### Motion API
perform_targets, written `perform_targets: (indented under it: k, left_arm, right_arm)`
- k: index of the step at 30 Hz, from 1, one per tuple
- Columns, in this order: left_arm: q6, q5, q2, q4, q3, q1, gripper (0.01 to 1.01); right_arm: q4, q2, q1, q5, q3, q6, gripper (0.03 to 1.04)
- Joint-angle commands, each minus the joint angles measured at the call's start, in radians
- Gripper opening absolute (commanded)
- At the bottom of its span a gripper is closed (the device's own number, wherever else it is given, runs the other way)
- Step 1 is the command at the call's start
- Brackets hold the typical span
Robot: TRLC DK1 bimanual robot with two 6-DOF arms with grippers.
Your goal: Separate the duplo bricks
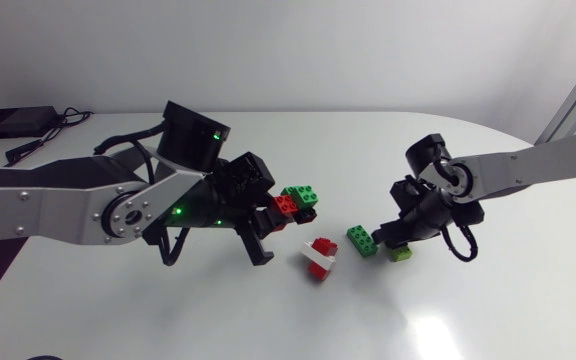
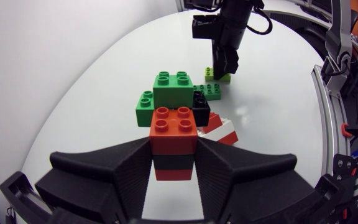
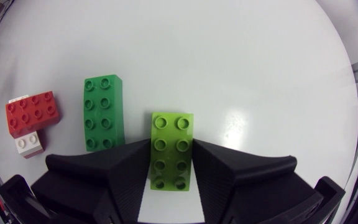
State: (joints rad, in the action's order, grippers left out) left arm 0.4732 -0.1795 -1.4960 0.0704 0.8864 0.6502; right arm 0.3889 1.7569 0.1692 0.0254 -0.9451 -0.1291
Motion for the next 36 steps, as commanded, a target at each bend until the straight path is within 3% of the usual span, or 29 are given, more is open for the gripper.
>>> perform_targets:
  k: [1, 3, 5, 13, 22, 36]
  left_arm:
    - [-0.016, -0.008, 0.0, -0.014, -0.014, 0.005, 0.316]
    - [-0.016, -0.008, -0.001, -0.018, -0.015, 0.006, 0.316]
    - [-0.016, -0.008, -0.003, -0.023, -0.017, 0.006, 0.316]
    - [-0.016, -0.008, -0.03, -0.041, -0.021, 0.023, 0.316]
    - [-0.025, 0.006, -0.052, -0.052, -0.006, 0.054, 0.316]
    - [-0.035, 0.006, -0.06, -0.067, -0.004, 0.055, 0.318]
  right_arm:
    - [0.011, 0.018, -0.013, 0.002, 0.0, -0.021, 0.71]
    - [0.028, -0.004, -0.013, 0.019, -0.009, -0.021, 0.88]
    - [0.048, -0.042, -0.013, 0.041, -0.017, -0.015, 0.92]
    - [0.122, -0.266, 0.027, 0.215, -0.07, 0.072, 0.92]
    - [0.183, -0.327, 0.084, 0.436, -0.17, 0.163, 0.88]
    - [0.185, -0.28, 0.237, 0.452, -0.21, 0.209, 0.84]
